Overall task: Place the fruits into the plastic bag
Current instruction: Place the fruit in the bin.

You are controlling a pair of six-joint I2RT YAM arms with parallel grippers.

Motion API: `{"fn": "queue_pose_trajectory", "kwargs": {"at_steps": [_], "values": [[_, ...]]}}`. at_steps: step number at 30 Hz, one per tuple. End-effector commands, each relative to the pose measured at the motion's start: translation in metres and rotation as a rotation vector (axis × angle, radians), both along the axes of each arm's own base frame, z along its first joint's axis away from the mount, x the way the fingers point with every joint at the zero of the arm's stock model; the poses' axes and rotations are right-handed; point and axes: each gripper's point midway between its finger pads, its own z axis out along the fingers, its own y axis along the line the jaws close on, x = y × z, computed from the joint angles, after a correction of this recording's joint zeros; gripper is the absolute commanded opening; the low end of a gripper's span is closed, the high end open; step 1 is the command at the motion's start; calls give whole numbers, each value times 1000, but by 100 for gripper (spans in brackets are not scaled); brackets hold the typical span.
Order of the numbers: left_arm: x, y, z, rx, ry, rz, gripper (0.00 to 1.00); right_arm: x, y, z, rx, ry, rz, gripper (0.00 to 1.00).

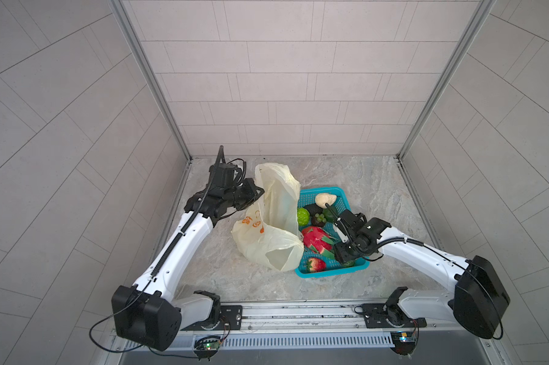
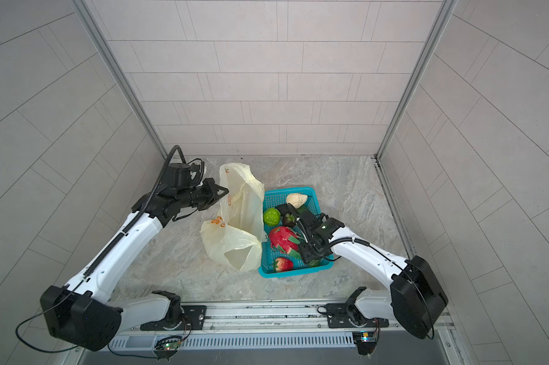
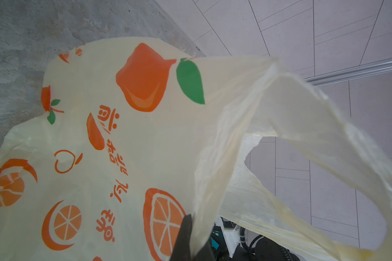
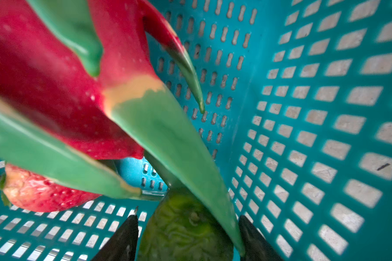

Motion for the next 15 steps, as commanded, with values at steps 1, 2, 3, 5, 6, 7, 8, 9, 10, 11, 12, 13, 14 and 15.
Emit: {"fn": "queue_pose_trajectory", "kwargs": {"at_steps": [1, 2, 3, 5, 6, 7, 8, 9, 10, 11, 12, 13, 14, 15], "values": [[-2, 5, 1, 22, -15, 6, 0, -9, -11, -3, -37, 24, -23, 65], [-2, 5, 1, 23, -13, 7, 0, -8, -12, -2, -36, 20, -25, 65], [-2, 5, 0, 23, -12, 6, 0, -9, -12, -1, -35, 21, -26, 64], [-1, 5, 1, 22, -12, 8, 0, -10, -12, 0, -38, 32, -30, 64], [-1, 5, 0, 22, -10, 7, 0, -11, -12, 1, -41, 37, -31, 64], [-1, 4, 1, 22, -13, 6, 0, -12, -13, 1, -46, 40, -33, 64], [0, 5, 2, 23, -14, 8, 0, -11, -14, 3, -52, 35, -36, 64], [0, 5, 1, 23, -13, 8, 0, -11, -16, 5, -58, 31, -39, 64], [0, 5, 1, 24, -12, 8, 0, -10, -18, 8, -63, 20, -43, 64], [0, 5, 1, 24, -12, 8, 0, -9, -19, 11, -66, 9, -48, 64], [0, 5, 0, 25, -10, 9, 0, -8, -21, 13, -68, -4, -53, 64], [0, 5, 0, 25, -10, 8, 0, -9, -21, 15, -63, -12, -49, 63], [0, 5, -2, 26, -6, 9, 0, -9, -21, 16, -59, -18, -45, 63], [1, 5, -2, 25, -4, 9, 0, -9, -20, 16, -52, -19, -43, 62]]}}
